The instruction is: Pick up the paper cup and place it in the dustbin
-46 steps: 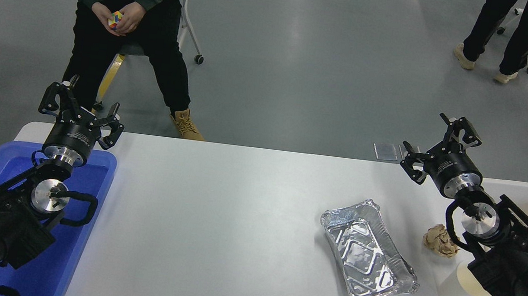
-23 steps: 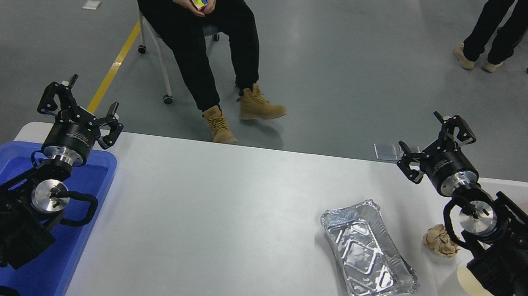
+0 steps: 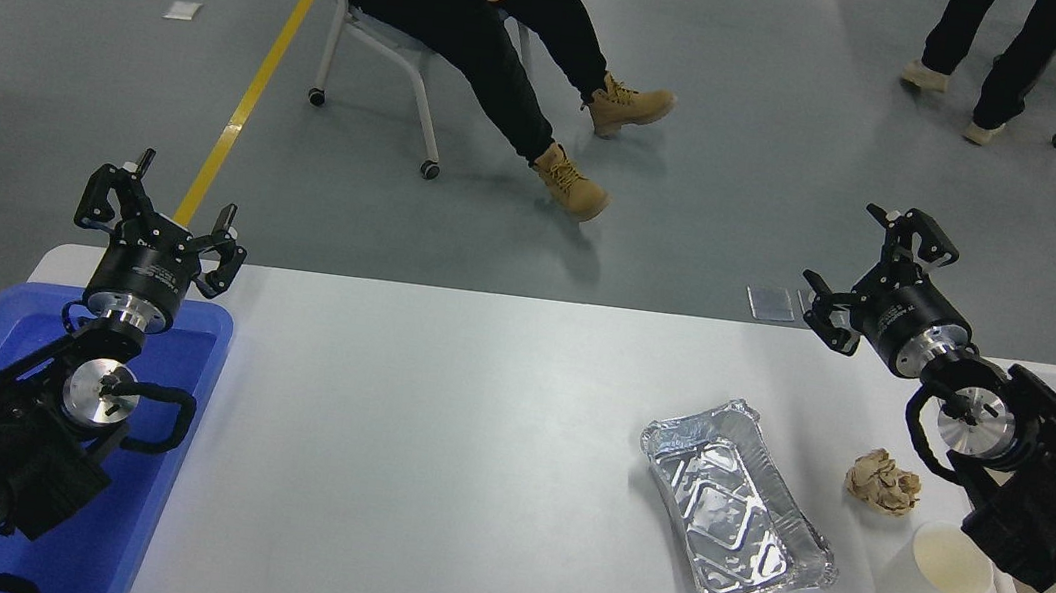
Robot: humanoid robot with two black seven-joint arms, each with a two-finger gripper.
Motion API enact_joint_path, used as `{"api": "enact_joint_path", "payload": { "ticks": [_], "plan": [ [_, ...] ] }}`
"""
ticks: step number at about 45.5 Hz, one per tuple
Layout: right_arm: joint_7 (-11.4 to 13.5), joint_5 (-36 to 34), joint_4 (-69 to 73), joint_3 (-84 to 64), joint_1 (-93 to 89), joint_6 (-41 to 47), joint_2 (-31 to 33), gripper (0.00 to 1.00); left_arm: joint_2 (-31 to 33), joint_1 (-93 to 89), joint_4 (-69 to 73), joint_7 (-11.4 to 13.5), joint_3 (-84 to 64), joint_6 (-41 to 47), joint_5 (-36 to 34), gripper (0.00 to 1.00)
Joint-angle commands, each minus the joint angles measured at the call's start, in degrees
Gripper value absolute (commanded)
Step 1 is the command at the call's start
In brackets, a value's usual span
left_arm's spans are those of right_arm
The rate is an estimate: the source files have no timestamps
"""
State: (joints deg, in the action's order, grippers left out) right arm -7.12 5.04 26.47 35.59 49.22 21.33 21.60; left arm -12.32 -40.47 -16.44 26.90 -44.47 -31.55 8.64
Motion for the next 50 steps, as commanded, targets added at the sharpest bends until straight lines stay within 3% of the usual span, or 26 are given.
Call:
{"api": "enact_joint_path", "payload": {
  "ticks": [1,8,15,25,33,50],
  "plan": [
    [-0.08,0.06,6.22,-19.22,8.6,-0.06,9.25,1.0,0.01,-0.05,0.0,-0.01,0.0,0.0,-0.03,0.99],
    [-0.17,0.59,10.35,-36.44,17.91,0.03,13.38,1.0,0.01,0.04,0.0,-0.01,0.0,0.0,-0.03,0.99],
    [-0.26,5.85,17.73,-57.01,30.66,0.03,17.16,1.0,0.01,0.04,0.0,-0.01,0.0,0.0,-0.03,0.99],
    [-1.75,18.42,29.24,-79.78,47.09,0.03,18.83,1.0,0.01,-0.05,0.0,-0.01,0.0,0.0,0.06,0.99],
    [-2.9,32.92,44.09,-92.09,59.23,-0.06,20.5,1.0,0.01,0.04,0.0,-0.01,0.0,0.0,0.06,0.99],
    [-2.81,37.23,65.81,-106.86,72.95,0.38,18.92,1.0,0.01,0.04,0.0,-0.01,0.0,0.0,0.06,0.99]
  ]
}}
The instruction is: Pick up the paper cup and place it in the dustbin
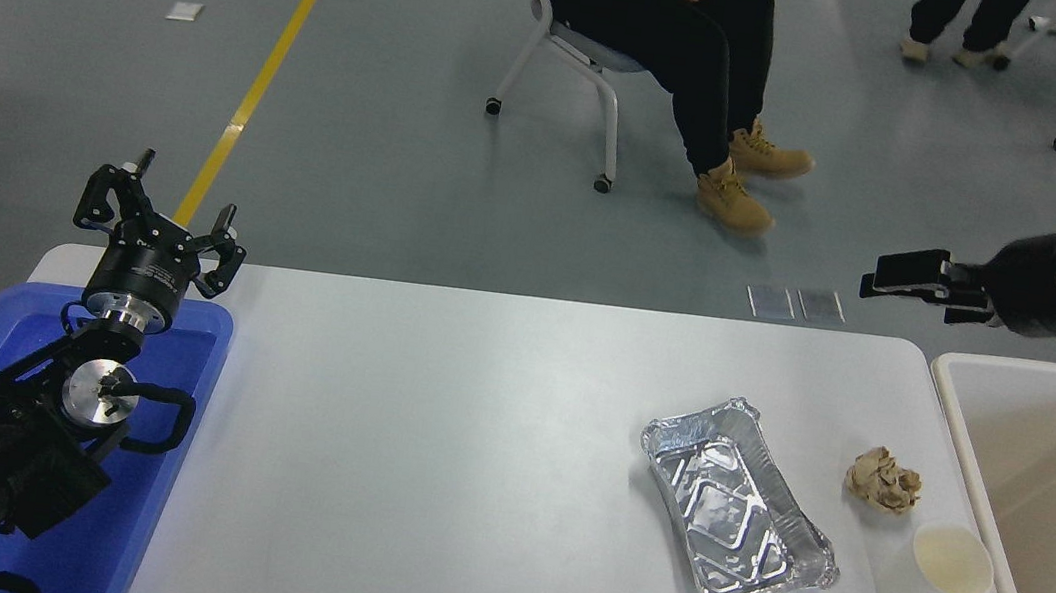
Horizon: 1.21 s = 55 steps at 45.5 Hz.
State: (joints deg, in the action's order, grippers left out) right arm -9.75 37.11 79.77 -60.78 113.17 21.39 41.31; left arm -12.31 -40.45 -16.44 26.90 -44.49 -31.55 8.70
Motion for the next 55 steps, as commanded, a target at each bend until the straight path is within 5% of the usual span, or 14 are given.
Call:
{"api": "enact_joint_path", "payload": {
  "ticks": [1,19,35,55],
  "plan": [
    [-0.18,5.69,12.78,-11.2,9.26,0.32,-1.06,1.0,0.0,0.02,0.0,0.0,0.02,0.0,0.01,0.99],
    [-0.18,10.35,10.59,-17.44,7.33,0.5,-6.77,1.0,0.0,0.02,0.0,0.0,-0.07,0.0,0.01,0.99],
    [-0.09,2.97,5.32,-17.09,1.09,1.46,-6.77,1.0,0.0,0.02,0.0,0.0,-0.07,0.0,0.01,0.99],
    [0.0,2.71,-1.28,-15.07,-7.17,-0.73,-6.51,1.0,0.0,0.02,0.0,0.0,-0.07,0.0,0.01,0.99]
  ]
}}
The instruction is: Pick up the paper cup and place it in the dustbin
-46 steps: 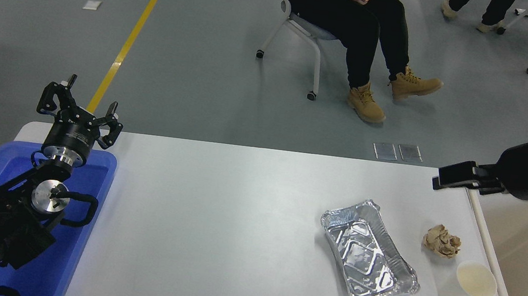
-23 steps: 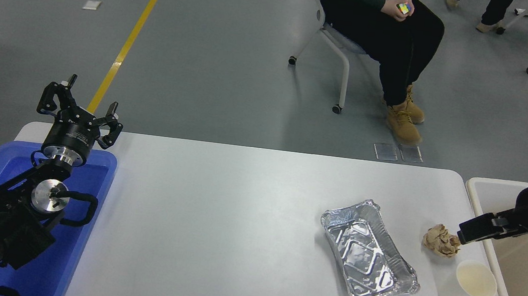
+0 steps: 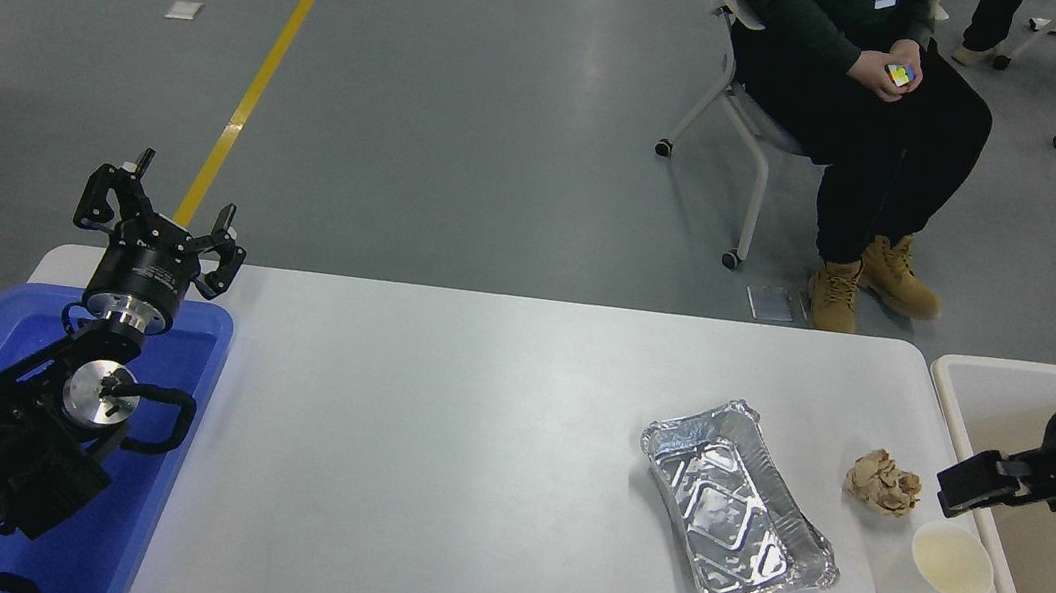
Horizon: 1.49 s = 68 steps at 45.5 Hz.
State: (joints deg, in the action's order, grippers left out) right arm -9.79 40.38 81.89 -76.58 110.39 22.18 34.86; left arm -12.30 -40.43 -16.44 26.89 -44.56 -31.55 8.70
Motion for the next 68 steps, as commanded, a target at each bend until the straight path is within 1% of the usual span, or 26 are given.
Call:
{"api": "enact_joint_path", "payload": {
  "ticks": [1,13,19,34,43,49,59,65,66,67,68],
  "plan": [
    [-0.06,-0.57,-3.4,0.73,-4.74,-1.96,-0.15,1.0,-0.01,0.0,0.0,0.0,0.0,0.0,0.0,0.99],
    [0.03,-0.66,-6.03,1.0,-13.35,-12.24,-2.25,1.0,-0.01,0.0,0.0,0.0,0.0,0.0,0.0,0.99],
    [0.03,-0.66,-8.84,1.0,-17.74,-15.06,-3.13,1.0,-0.01,0.0,0.0,0.0,0.0,0.0,0.0,0.99],
    [0.03,-0.57,-12.01,1.08,-22.5,-17.7,-3.93,0.99,-0.01,0.0,0.0,0.0,0.0,0.0,0.0,0.99],
    [0.03,-0.66,-13.94,1.08,-24.43,-18.14,-4.01,0.9,-0.01,0.0,0.0,0.0,0.0,0.0,0.0,0.99],
    [0.03,-0.66,-15.62,1.35,-26.01,-18.32,-4.01,0.88,-0.01,0.0,0.0,0.0,0.0,0.0,0.0,0.99],
    [0.03,-0.66,-16.41,2.31,-27.6,-18.32,-4.01,0.87,-0.01,0.0,0.0,0.0,0.0,0.0,0.0,0.99],
    [-0.06,-0.66,-16.94,2.31,-28.74,-18.49,-4.01,0.78,-0.01,0.0,0.0,0.0,0.0,0.0,0.0,0.99],
    [-0.06,-0.66,-16.94,2.31,-28.91,-18.49,-4.01,0.74,-0.01,0.0,0.0,0.0,0.0,0.0,0.0,0.99],
    [-0.06,-0.66,-17.02,2.31,-29.18,-18.49,-4.54,0.65,-0.01,0.0,0.0,0.0,0.0,0.0,0.0,0.99],
    [-0.06,-0.66,-17.02,2.31,-29.27,-18.49,-4.98,0.61,-0.01,0.0,0.0,0.0,0.0,0.0,0.0,0.99]
  ]
}}
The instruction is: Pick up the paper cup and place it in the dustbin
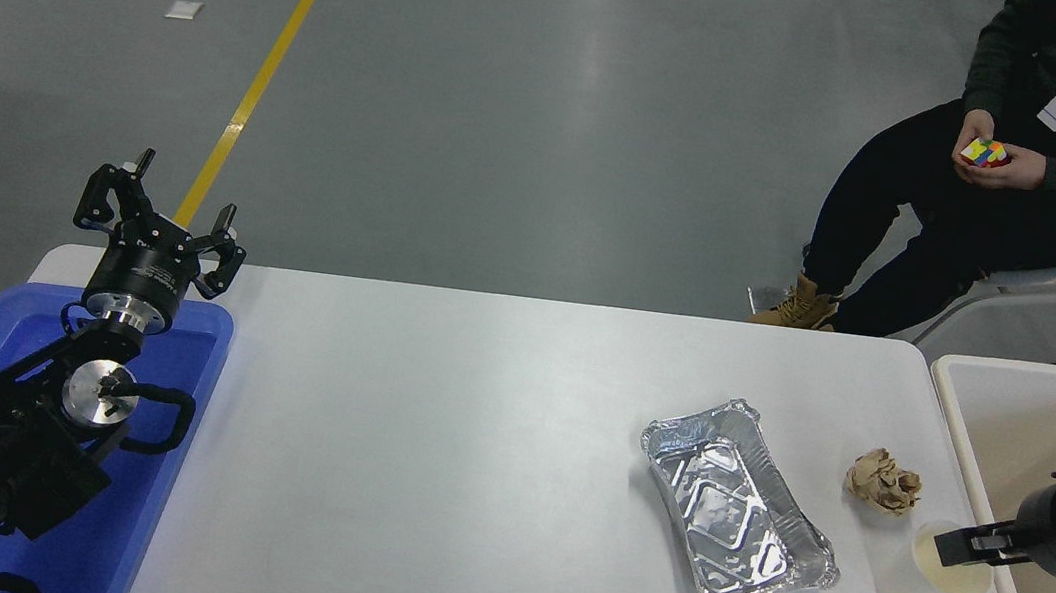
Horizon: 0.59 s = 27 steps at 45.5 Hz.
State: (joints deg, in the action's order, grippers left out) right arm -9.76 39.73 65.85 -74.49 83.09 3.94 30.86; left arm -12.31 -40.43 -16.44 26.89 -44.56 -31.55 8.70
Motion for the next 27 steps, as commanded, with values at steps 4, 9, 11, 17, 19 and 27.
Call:
{"api": "enact_joint_path", "payload": {
  "ticks": [4,9,11,17,19,27],
  "plan": [
    [0.0,0.09,-1.25,0.22,-2.23,-0.25,-1.86,0.4,0.0,0.0,0.0,0.0,0.0,0.0,0.0,0.99],
    [0.27,0.0,-2.48,0.31,-3.28,-0.34,-1.95,0.1,0.0,0.0,0.0,0.0,0.0,0.0,0.0,0.99],
    [0.27,0.0,-2.57,0.48,-3.46,-0.34,-1.95,0.0,0.0,0.0,0.0,0.0,0.0,0.0,0.0,0.99],
    [0.27,0.0,-2.57,1.1,-3.37,-0.34,-1.95,0.0,0.0,0.0,0.0,0.0,0.0,0.0,0.0,0.99],
    [0.18,0.0,-2.57,1.1,-3.37,-0.34,-1.86,0.0,0.0,0.0,0.0,0.0,0.0,0.0,0.0,0.99],
    [-0.17,-0.17,-1.96,1.1,-2.75,-0.16,-1.33,0.0,0.0,0.0,0.0,0.0,0.0,0.0,0.0,0.99]
  ]
}}
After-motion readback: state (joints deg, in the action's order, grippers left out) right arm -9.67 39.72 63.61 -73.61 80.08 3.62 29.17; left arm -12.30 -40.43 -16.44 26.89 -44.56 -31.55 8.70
